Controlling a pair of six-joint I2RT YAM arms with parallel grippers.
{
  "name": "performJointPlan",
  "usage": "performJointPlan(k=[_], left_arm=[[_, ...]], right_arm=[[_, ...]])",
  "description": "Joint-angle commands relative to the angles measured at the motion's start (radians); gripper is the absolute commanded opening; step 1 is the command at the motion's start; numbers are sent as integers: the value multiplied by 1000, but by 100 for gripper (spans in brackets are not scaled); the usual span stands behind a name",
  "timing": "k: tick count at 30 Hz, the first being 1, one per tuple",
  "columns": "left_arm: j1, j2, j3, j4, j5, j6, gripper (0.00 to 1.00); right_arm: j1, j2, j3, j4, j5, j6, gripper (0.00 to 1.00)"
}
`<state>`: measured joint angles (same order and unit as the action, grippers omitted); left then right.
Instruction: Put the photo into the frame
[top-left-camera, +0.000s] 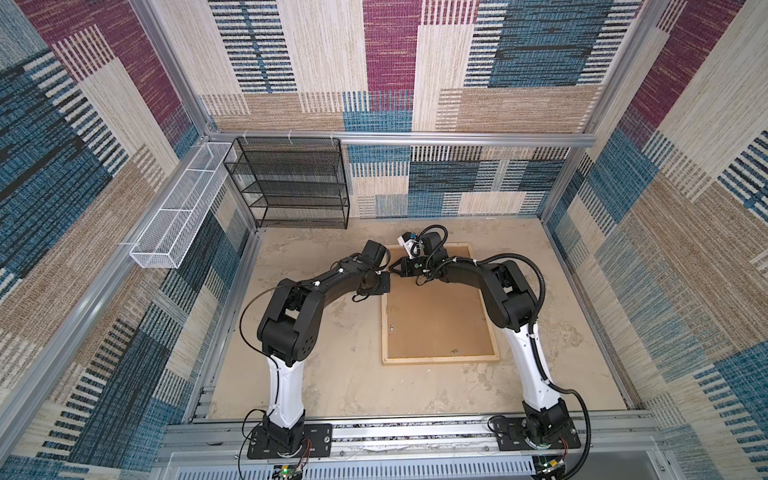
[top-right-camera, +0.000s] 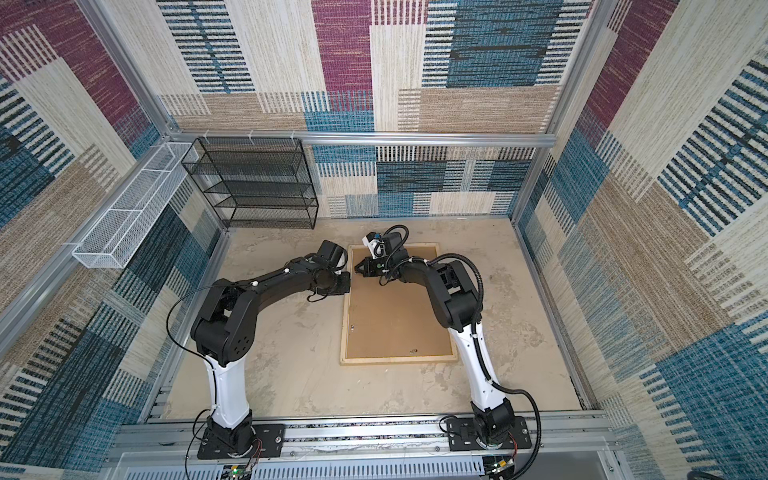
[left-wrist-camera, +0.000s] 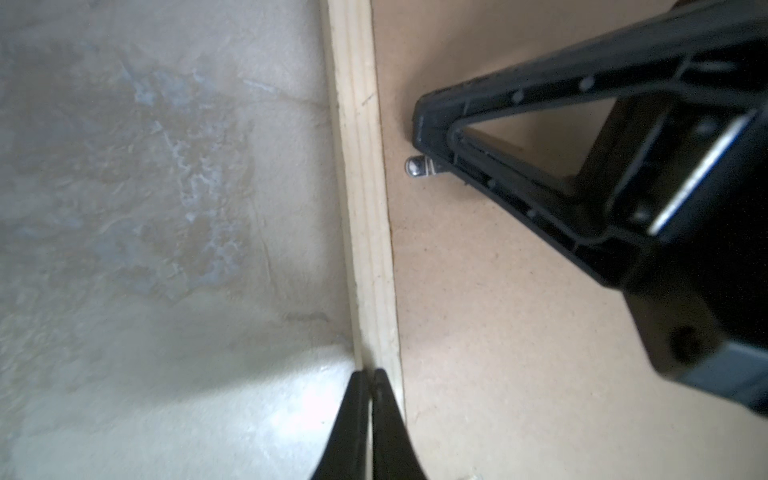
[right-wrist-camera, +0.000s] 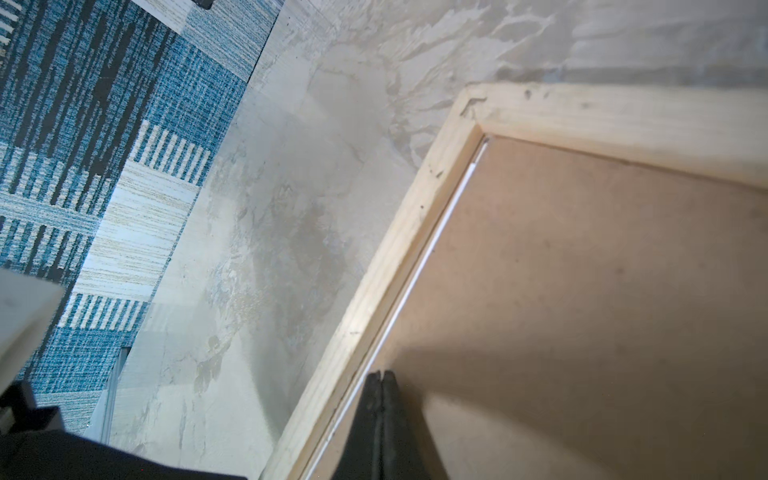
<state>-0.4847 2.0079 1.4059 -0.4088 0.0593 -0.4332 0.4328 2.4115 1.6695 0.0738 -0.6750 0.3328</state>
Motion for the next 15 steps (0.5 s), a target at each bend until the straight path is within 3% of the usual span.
performJointPlan(k=[1,15], left_arm=[[-5,4,2,-34,36,23,10],[-5,3,2,-34,32,24,9]], right_arm=[[6,29,22,-47,12,15,2],[-5,-145,-184,48,134,1,0]])
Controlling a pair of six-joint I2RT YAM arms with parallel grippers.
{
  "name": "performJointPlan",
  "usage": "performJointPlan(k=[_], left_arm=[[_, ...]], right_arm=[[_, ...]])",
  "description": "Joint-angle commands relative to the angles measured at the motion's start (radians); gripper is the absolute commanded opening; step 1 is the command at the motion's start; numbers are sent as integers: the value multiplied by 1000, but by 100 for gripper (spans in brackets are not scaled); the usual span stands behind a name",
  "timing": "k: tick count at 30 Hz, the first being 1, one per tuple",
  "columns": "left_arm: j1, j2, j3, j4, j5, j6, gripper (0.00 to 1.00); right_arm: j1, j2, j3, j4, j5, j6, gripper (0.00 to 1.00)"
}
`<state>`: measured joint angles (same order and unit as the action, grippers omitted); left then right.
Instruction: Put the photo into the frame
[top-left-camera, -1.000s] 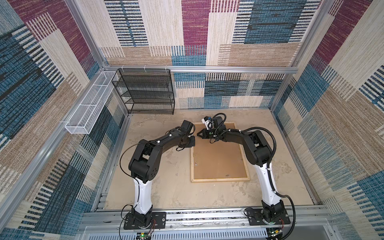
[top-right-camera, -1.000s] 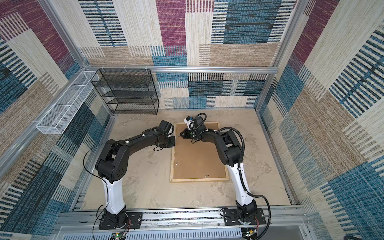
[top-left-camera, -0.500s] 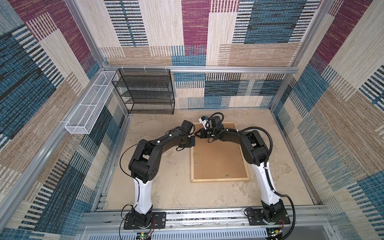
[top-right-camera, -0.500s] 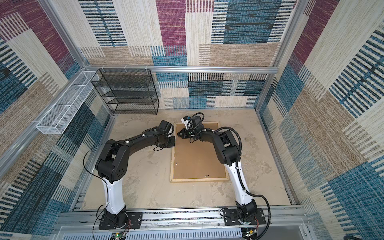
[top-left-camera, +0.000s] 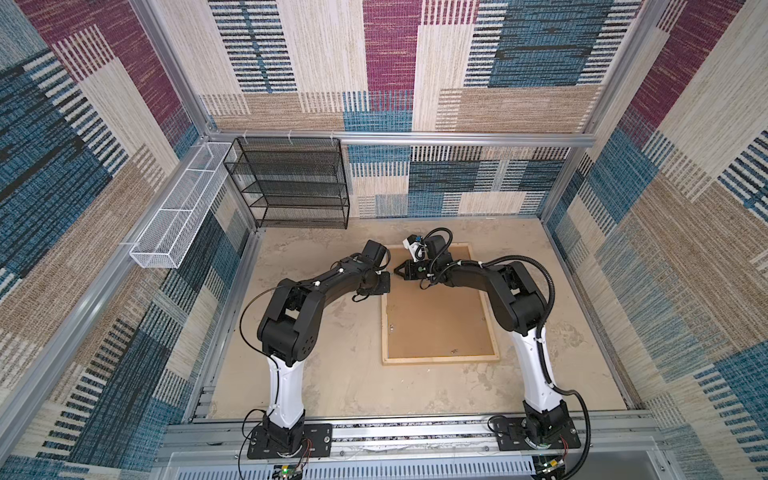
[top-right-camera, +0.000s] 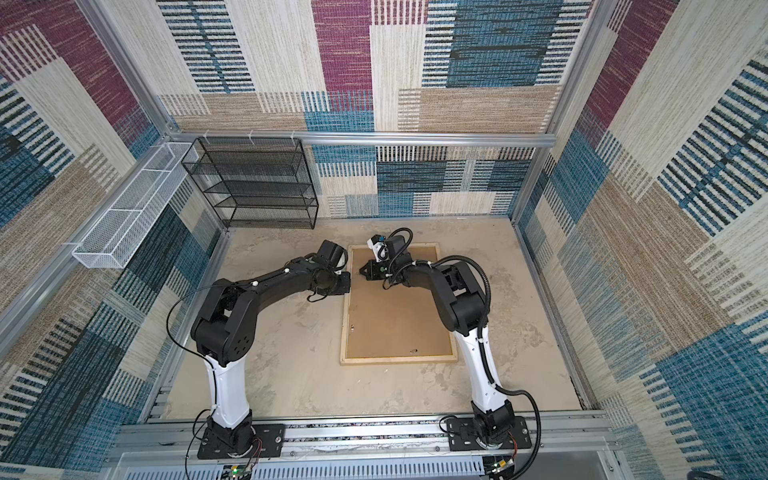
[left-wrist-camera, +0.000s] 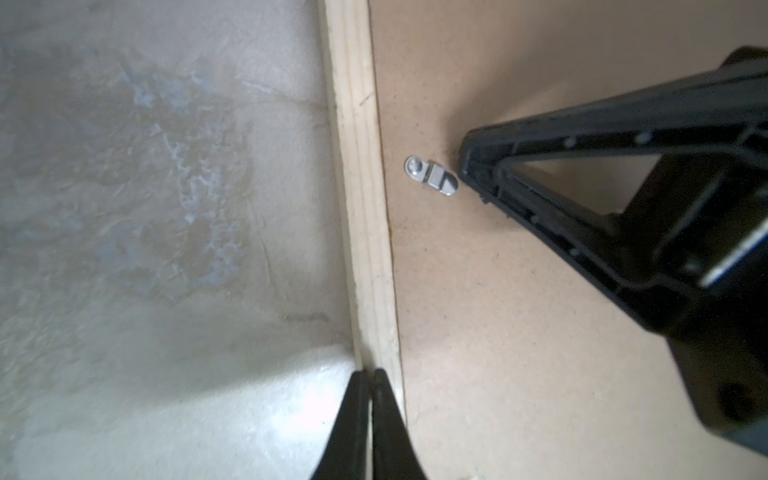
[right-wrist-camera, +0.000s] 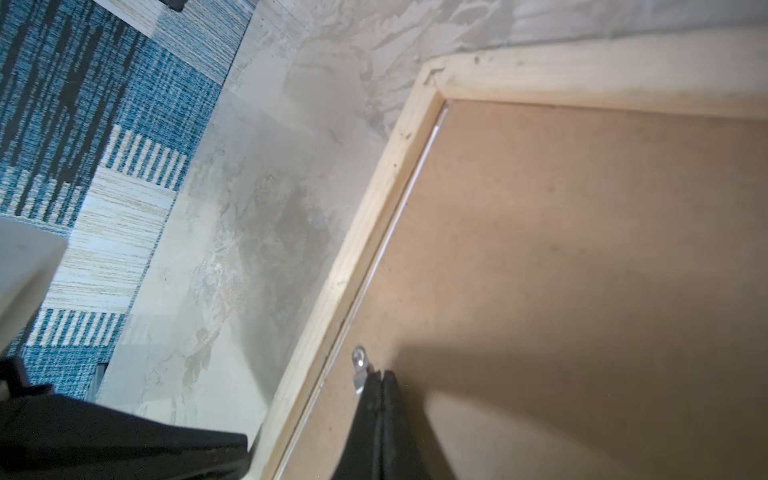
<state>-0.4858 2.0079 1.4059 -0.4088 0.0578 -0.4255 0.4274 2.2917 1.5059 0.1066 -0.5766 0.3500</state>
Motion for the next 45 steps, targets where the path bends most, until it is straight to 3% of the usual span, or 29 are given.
performJointPlan(k=[1,12,21,31,45], left_arm=[[-4,5,2,-34,33,16,9],[-5,3,1,-34,33,16,9],[-5,0,-1,-33,34,17,9],[-4,-3,1,-37,33,24,9],[-5,3,7,-39,36,25,10]], right_arm=[[1,-29,-26,15,30,-21,0],[30,-35,-37,-11,-6,-42,0],[30,7,43,-89,81,-46,0],[27,60,122,-127,78,-63,0],[28,118,174,-152,-85,-96,0]])
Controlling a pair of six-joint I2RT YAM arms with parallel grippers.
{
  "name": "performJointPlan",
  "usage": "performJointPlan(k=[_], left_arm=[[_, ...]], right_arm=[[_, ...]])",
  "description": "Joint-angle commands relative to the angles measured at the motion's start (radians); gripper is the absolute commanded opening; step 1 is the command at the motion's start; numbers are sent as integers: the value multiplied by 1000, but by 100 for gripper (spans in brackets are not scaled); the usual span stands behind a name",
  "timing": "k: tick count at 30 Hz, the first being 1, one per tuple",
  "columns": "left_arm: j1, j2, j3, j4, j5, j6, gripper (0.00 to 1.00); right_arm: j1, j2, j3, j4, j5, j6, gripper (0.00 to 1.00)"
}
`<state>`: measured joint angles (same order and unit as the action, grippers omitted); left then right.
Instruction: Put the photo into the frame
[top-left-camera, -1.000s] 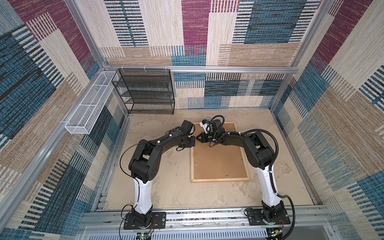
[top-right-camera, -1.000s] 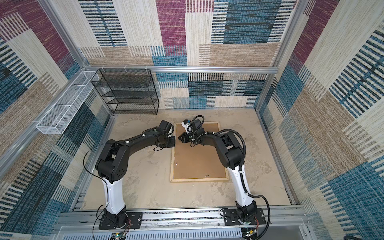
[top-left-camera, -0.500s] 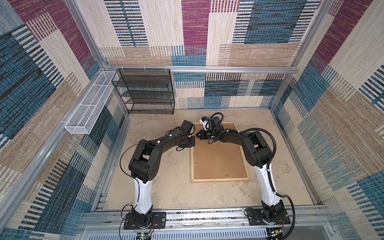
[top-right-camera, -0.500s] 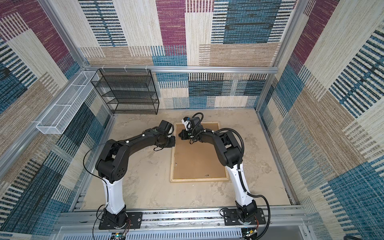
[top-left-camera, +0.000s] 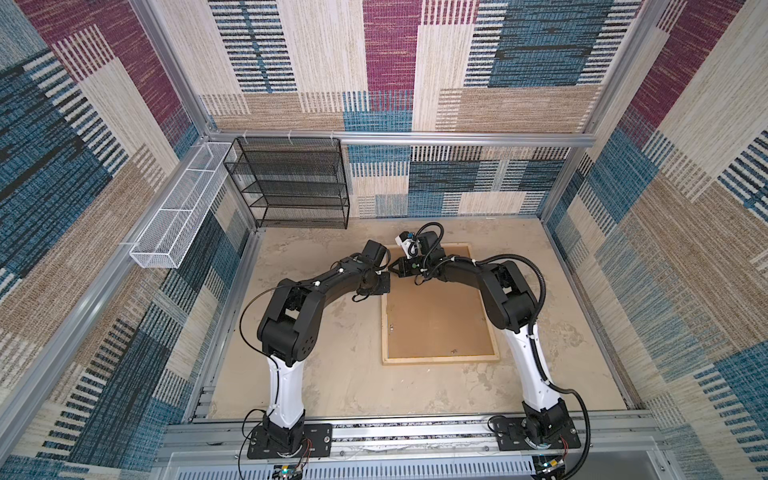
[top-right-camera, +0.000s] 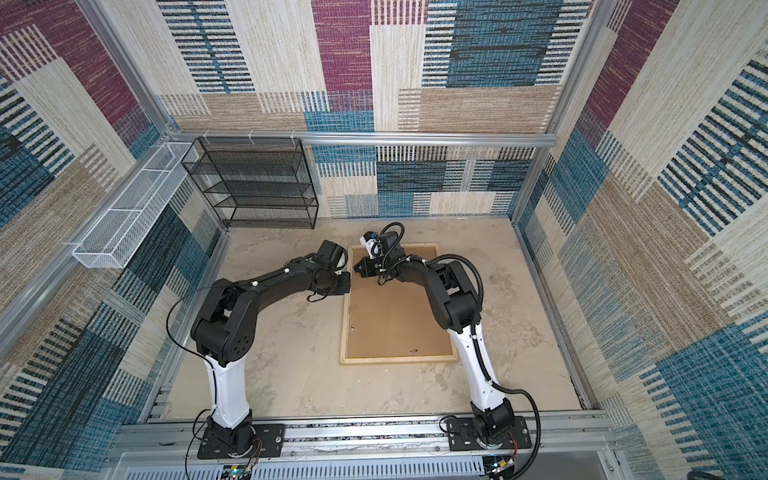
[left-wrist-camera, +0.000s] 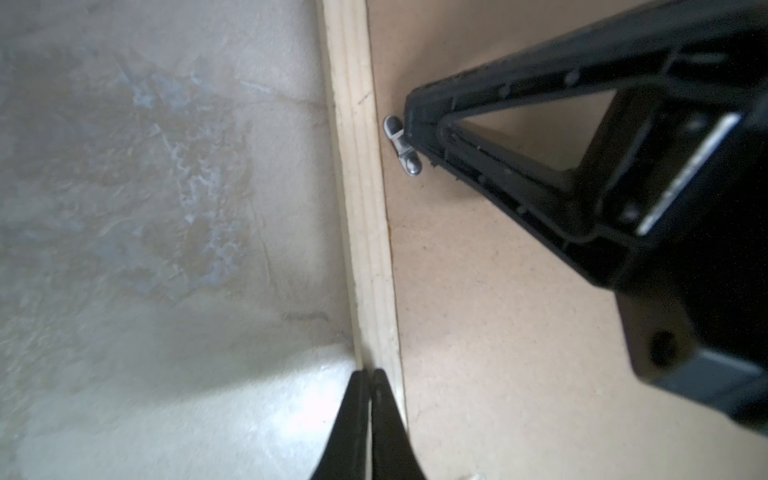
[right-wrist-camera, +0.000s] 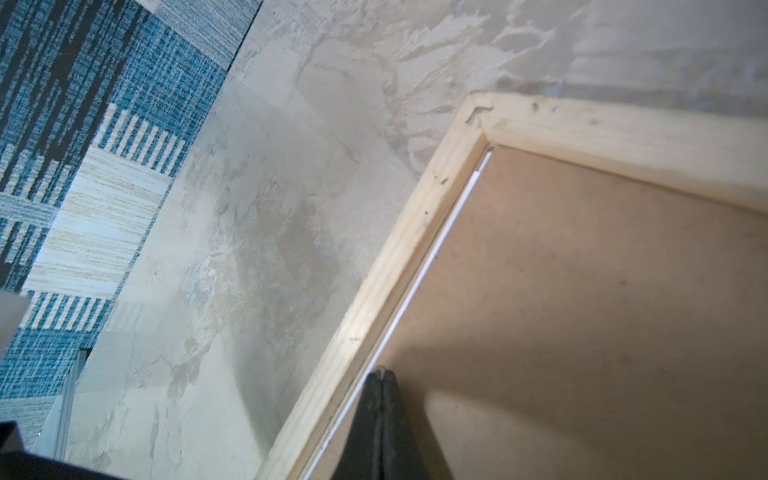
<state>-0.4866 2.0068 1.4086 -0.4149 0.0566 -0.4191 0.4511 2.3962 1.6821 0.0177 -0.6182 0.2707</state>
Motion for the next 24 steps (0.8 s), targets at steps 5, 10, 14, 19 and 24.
performJointPlan(k=[5,10,14,19,24], left_arm=[[-4,7,6,-33,37,20,10],[-4,6,7,-35,34,18,11],[-4,0,4,-36,23,16,17],[-4,-5,7,-36,25,13,21],[-4,10,18,-36,17,11,22]], right_arm=[[6,17,1,-74,-75,-31,0],[5,21,8,-80,-55,-27,0],[-8,6,-19,-41,-45,15,2],[-41,-15,-55,10,-81,58,4],[-45,-25,-70,10,-97,53,6]])
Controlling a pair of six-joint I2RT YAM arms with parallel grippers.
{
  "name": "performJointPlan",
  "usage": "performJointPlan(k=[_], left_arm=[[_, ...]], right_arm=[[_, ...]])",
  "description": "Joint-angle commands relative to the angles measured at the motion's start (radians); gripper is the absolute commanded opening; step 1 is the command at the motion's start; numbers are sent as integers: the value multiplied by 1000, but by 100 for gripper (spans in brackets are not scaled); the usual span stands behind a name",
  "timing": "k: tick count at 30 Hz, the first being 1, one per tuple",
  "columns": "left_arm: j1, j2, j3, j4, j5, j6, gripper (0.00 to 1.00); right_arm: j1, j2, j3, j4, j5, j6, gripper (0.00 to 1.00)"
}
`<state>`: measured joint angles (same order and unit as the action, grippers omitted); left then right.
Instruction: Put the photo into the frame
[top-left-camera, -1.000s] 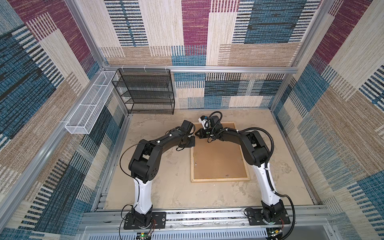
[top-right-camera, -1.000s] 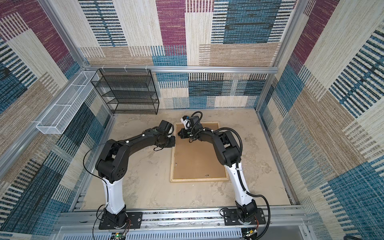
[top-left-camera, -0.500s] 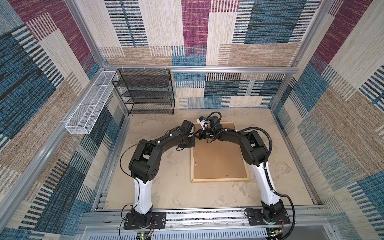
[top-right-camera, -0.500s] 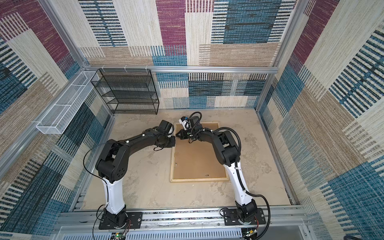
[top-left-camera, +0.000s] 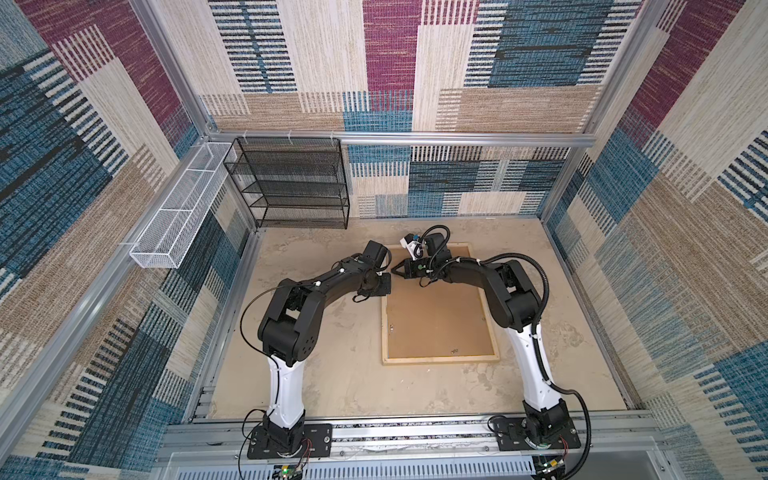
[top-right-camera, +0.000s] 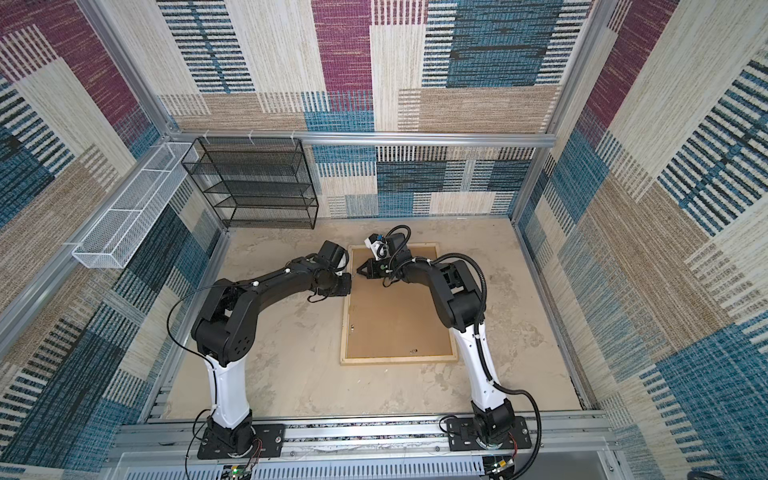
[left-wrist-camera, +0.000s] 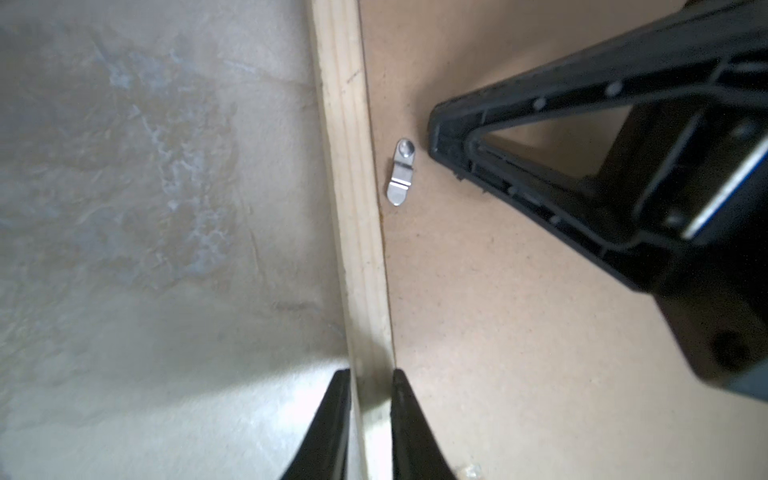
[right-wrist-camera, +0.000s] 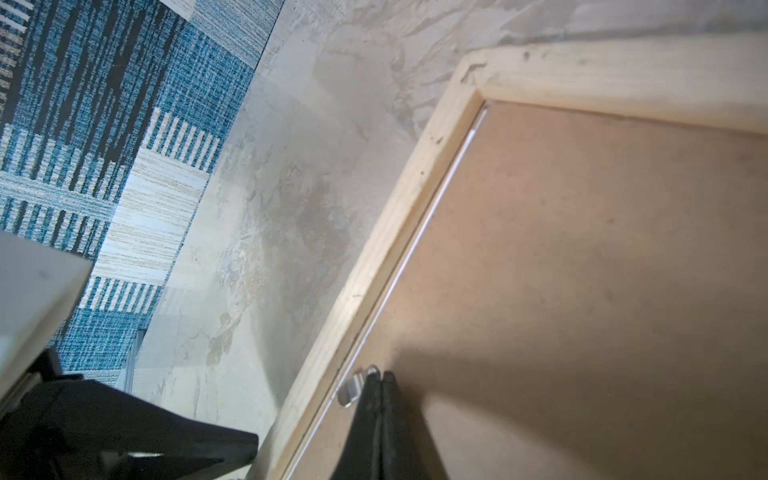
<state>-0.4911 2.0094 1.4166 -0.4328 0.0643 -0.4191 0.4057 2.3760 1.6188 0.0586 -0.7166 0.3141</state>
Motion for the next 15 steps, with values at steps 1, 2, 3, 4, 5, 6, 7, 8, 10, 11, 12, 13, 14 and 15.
performJointPlan(k=[1,2,3,4,5,6,7,8,10,11,12,13,14,15], left_arm=[[-1,11,13,-18,6,11,22],[0,13,15,-18,1,10,20],[0,17,17,-18,-3,8,19],[0,21,20,-19,-6,6,17],[0,23,21,-19,-5,5,16],[0,25,23,-19,-2,5,15],[1,26,24,-21,0,5,14],[0,25,23,-19,0,5,13],[0,23,21,-21,0,5,11],[0,22,21,-21,0,5,11],[0,22,19,-21,2,5,11],[0,20,18,-20,5,5,10],[0,19,18,-21,5,5,10],[0,19,16,-21,6,5,10]], right_arm=[[1,-6,-9,-34,-6,7,5],[1,-7,-12,-34,-10,6,5],[2,-10,-14,-30,-14,8,4],[2,-15,-36,-27,-14,7,4],[4,-19,-46,-25,-15,7,3],[5,-24,-53,-22,-17,5,3],[7,-27,-60,-23,-20,6,3],[10,-29,-63,-23,-21,5,3],[17,-32,-66,-25,-22,4,2],[20,-31,-67,-25,-17,5,2],[23,-29,-64,-26,-14,6,2],[25,-24,-56,-31,-14,6,2],[27,-18,-48,-34,-12,6,2],[28,-13,-37,-39,-11,8,2]])
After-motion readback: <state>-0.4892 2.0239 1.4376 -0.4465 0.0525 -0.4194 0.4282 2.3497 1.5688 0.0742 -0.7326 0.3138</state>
